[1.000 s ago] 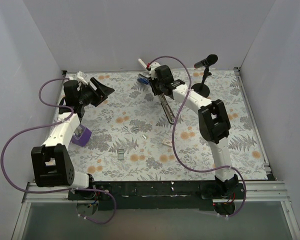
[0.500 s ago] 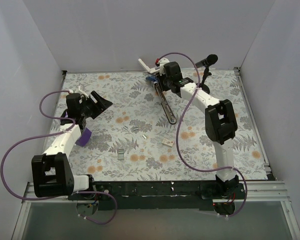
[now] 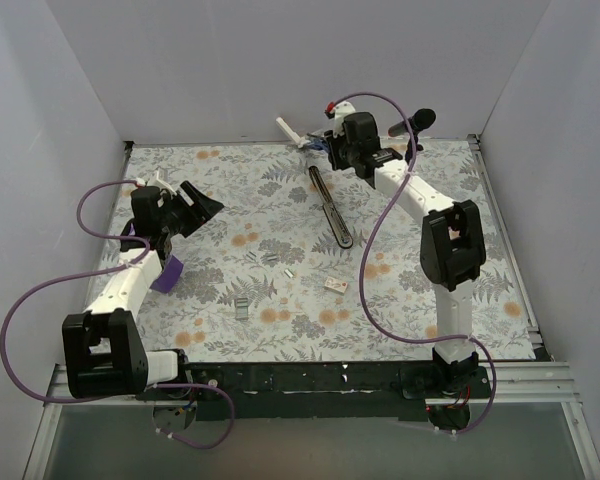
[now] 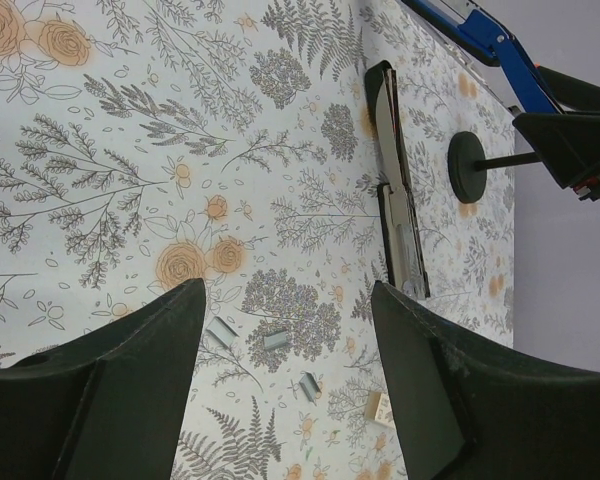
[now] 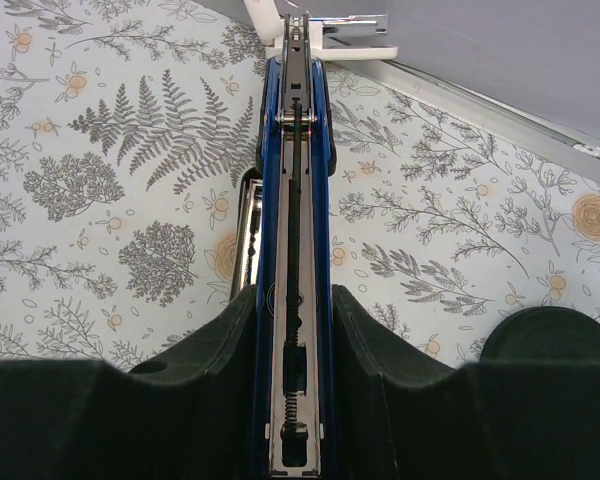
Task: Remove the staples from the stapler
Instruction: Move the stapler to the center of the board.
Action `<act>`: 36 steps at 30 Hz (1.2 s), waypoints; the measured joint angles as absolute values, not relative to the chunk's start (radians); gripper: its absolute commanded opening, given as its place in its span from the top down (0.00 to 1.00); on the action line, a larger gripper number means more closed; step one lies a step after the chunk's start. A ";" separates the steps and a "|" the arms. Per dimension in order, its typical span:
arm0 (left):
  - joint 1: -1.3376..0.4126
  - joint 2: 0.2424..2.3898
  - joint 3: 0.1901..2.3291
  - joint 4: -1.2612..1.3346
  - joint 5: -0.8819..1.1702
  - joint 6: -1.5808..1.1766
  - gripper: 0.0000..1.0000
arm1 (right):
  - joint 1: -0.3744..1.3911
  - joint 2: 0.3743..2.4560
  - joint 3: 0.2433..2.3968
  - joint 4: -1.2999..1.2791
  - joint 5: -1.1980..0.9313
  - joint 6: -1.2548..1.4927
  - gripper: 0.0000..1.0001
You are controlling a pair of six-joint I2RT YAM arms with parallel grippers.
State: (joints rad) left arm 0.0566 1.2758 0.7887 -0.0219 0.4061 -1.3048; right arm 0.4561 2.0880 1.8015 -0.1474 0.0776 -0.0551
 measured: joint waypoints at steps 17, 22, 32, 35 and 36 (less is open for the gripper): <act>0.057 1.262 0.784 -0.021 0.407 -1.305 0.33 | 0.431 2.122 1.857 -0.069 0.074 -0.038 0.99; 0.057 1.262 0.784 -0.016 0.407 -1.305 0.33 | 0.431 2.186 1.904 -0.043 0.067 -0.028 0.99; 0.057 1.262 0.783 0.001 0.407 -1.306 0.34 | 0.432 2.219 1.836 0.014 0.044 -0.018 0.99; 0.057 1.262 0.783 0.002 0.407 -1.306 0.34 | 0.435 2.186 1.746 0.036 0.045 -0.017 0.99; 0.057 1.262 0.783 0.004 0.407 -1.306 0.34 | 0.436 2.175 1.718 0.044 0.046 -0.017 0.99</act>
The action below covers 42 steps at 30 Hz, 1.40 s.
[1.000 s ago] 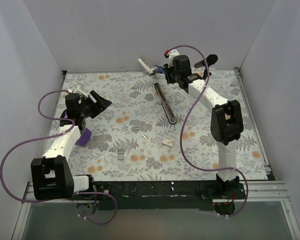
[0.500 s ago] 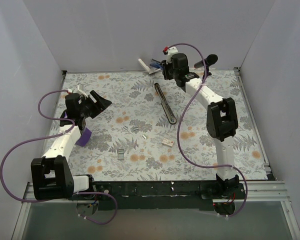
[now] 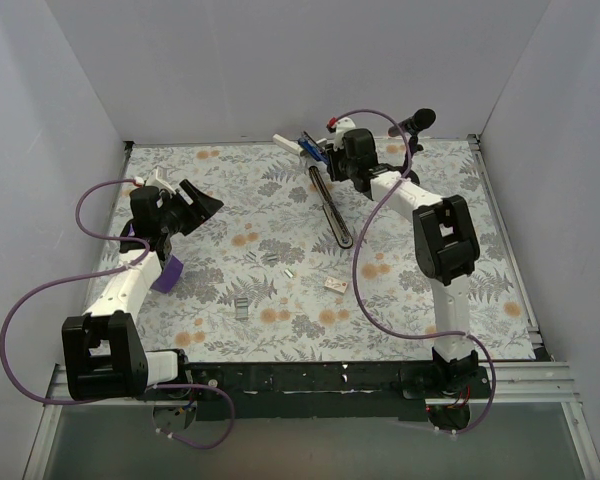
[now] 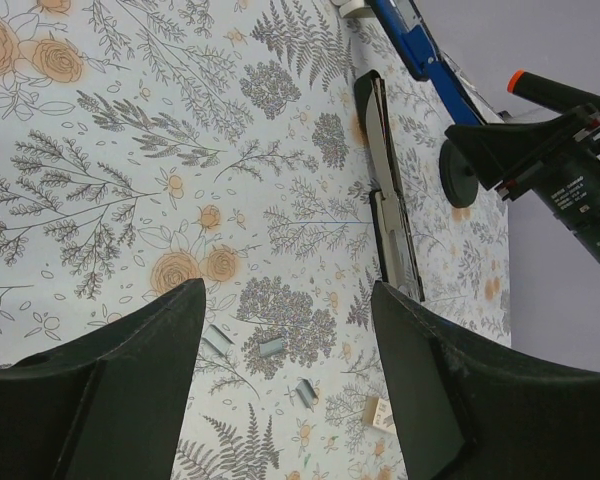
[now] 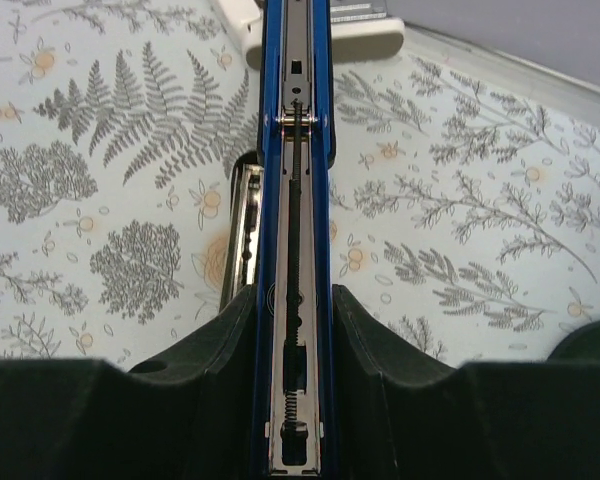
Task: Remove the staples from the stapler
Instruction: Move the stapler to the center of the board.
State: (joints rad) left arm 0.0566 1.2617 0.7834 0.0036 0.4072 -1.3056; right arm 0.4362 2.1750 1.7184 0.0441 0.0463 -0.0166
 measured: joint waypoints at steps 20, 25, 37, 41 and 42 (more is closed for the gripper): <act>0.057 1.262 0.782 0.008 0.406 -1.306 0.34 | 0.521 1.991 1.523 0.103 0.035 0.009 0.99; 0.057 1.262 0.782 0.008 0.404 -1.306 0.34 | 0.554 1.991 1.536 0.091 0.026 0.029 0.99; 0.057 1.234 0.780 0.003 0.369 -1.304 0.35 | 0.673 1.991 1.573 0.057 0.025 0.070 0.99; 0.057 1.168 0.771 -0.001 0.315 -1.304 0.34 | 0.710 1.991 1.570 0.067 0.005 0.081 0.99; 0.057 1.146 0.769 0.001 0.297 -1.303 0.34 | 0.717 1.991 1.566 0.080 -0.006 0.084 0.99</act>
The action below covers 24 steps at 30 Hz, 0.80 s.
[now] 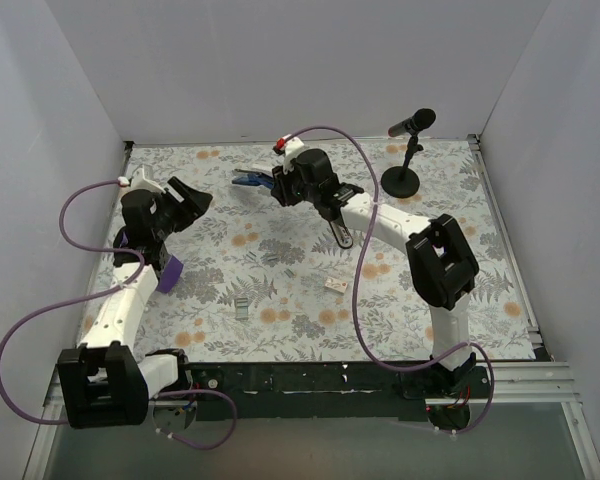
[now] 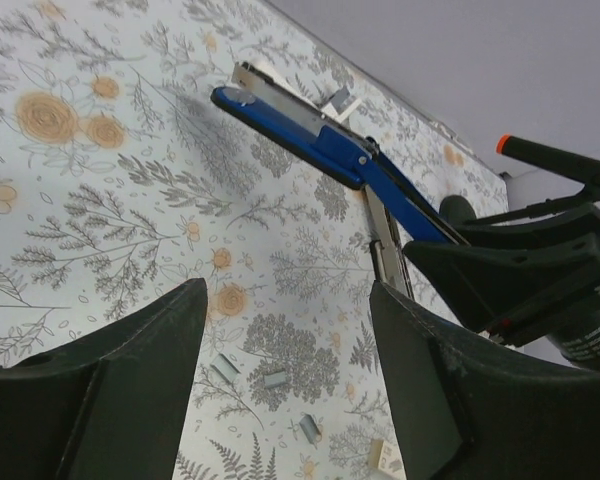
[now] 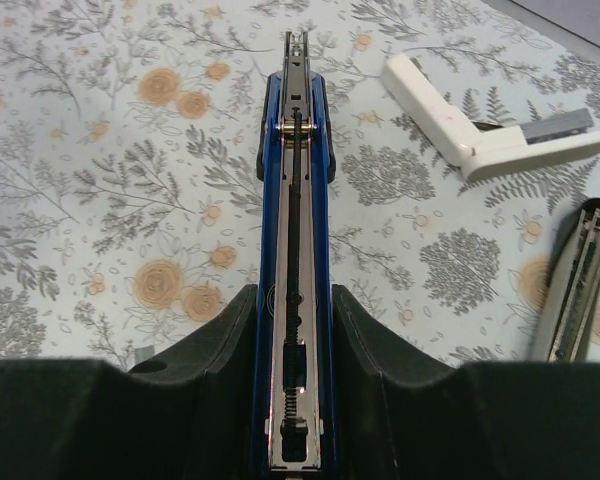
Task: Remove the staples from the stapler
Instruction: Move the stapler to the center of the board, then place the stapler at the center of the board.
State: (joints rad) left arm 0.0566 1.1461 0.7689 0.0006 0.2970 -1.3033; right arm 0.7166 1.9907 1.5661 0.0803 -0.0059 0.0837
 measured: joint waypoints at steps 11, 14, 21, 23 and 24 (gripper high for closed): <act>0.057 1.092 0.762 -0.005 0.187 -1.296 0.34 | 0.764 2.133 1.553 0.324 -0.089 0.127 0.97; 0.057 1.108 0.762 -0.011 0.175 -1.297 0.35 | 0.780 2.193 1.553 0.333 -0.088 0.126 0.91; 0.057 1.155 0.767 -0.056 0.128 -1.317 0.33 | 0.814 2.234 1.504 0.368 -0.066 0.120 0.84; 0.057 1.172 0.778 -0.073 0.119 -1.325 0.33 | 0.820 2.234 1.478 0.408 -0.059 0.109 0.83; 0.057 1.180 0.784 -0.079 0.118 -1.328 0.33 | 0.821 2.234 1.465 0.429 -0.056 0.101 0.83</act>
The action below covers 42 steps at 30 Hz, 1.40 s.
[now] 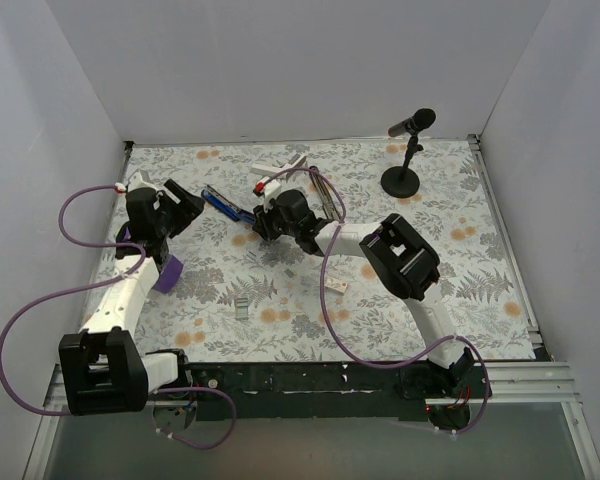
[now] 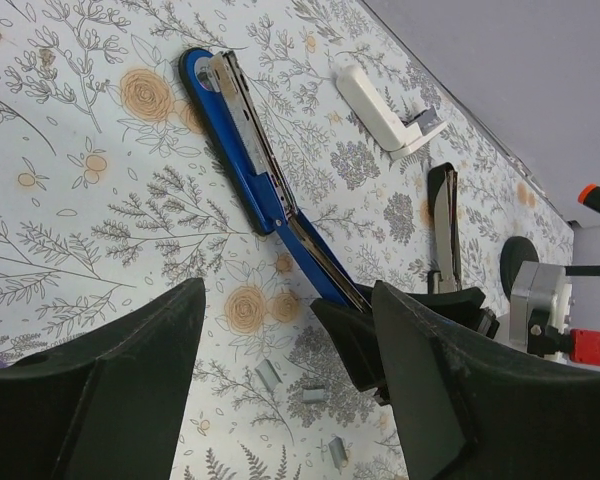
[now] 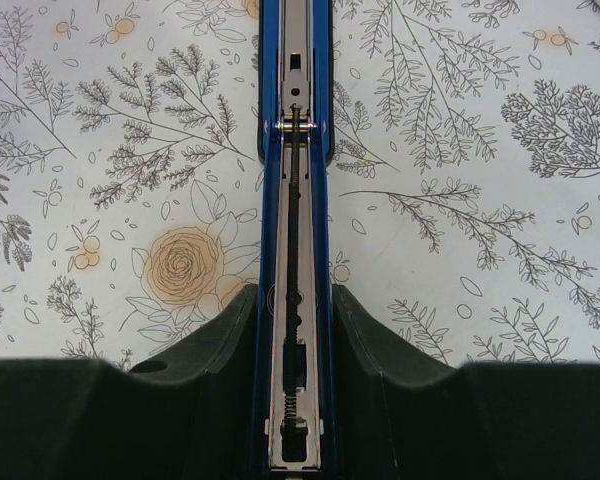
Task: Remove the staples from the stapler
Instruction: Place the stapler at the center of the board.
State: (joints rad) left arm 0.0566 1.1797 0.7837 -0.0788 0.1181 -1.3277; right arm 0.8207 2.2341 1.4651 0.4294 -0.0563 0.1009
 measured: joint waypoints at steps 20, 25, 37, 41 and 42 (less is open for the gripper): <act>0.057 1.188 0.807 -0.106 0.112 -1.301 0.32 | 0.797 2.283 1.476 0.557 -0.026 -0.006 0.41; 0.049 1.193 0.832 -0.120 0.101 -1.286 0.33 | 0.786 2.275 1.473 0.560 -0.026 0.001 0.40; -0.147 1.542 1.311 -0.275 -0.167 -1.317 0.37 | 0.780 1.746 1.281 0.336 0.083 0.137 0.35; -0.177 1.655 1.431 -0.296 -0.238 -1.422 0.37 | 0.779 1.556 1.158 0.301 0.103 0.207 0.35; -0.183 1.696 1.468 -0.308 -0.257 -1.455 0.37 | 0.779 1.522 1.128 0.282 0.104 0.220 0.35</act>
State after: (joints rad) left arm -0.1829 1.6958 1.4677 -0.3084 -0.2565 -1.4548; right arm 0.7792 1.5223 1.1278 0.2821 0.1040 0.2199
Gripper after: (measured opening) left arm 0.635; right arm 0.653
